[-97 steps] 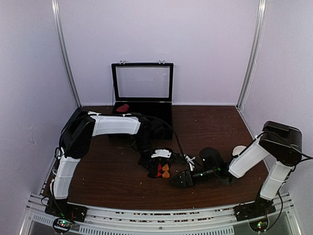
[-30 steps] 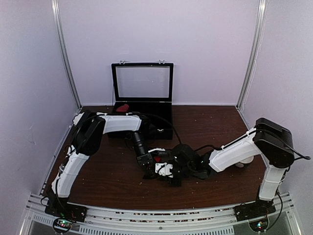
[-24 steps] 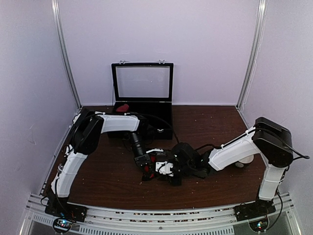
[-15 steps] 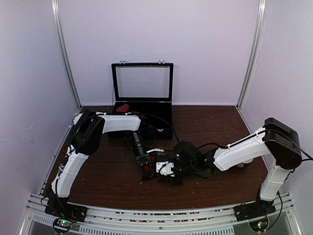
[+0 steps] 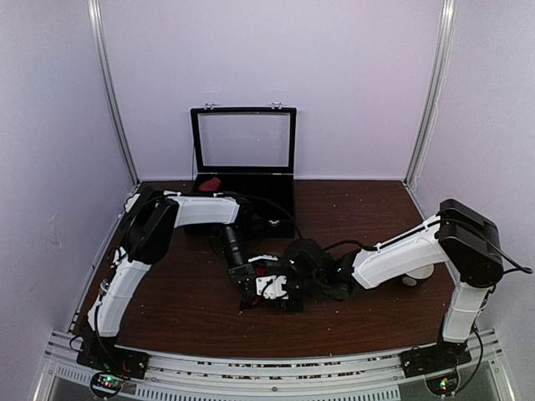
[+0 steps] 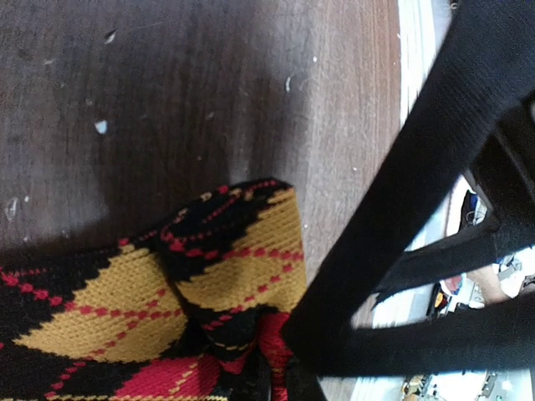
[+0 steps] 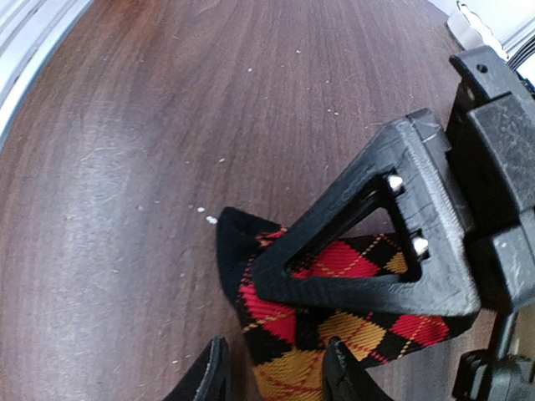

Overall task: Roll the socks
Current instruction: Roll the sock at the center of the board.

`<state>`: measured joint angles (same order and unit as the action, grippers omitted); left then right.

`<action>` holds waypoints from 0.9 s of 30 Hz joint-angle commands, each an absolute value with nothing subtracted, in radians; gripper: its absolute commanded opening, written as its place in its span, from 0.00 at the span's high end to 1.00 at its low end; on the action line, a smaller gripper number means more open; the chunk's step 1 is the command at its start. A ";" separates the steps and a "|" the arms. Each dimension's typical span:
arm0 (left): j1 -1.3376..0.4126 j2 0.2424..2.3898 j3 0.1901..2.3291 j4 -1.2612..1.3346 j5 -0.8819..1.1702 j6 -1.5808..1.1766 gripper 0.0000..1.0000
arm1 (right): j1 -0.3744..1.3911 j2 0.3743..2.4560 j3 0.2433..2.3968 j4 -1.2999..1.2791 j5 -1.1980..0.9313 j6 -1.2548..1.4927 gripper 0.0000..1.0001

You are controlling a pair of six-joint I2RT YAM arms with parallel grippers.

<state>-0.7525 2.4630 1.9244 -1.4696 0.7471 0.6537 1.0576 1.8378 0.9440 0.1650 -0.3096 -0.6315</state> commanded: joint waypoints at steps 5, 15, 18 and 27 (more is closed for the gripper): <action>-0.741 2.477 1.923 -1.489 0.649 0.715 1.00 | 1.046 1.889 0.995 0.136 -0.290 -0.658 0.63; -0.742 2.478 1.922 -1.491 0.650 0.728 0.98 | 1.045 1.946 0.964 0.141 -0.313 -0.621 0.68; -0.741 2.473 1.923 -1.487 0.648 0.731 0.92 | 1.044 1.963 0.975 0.133 -0.307 -0.604 0.76; -0.715 2.217 1.753 -1.227 0.529 0.634 0.71 | 1.032 1.971 0.985 0.070 -0.445 -0.370 1.00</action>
<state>-0.7467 2.3539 1.8160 -1.4033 0.6643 0.6823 1.0401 1.9366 1.0065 0.1589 -0.3664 -0.5346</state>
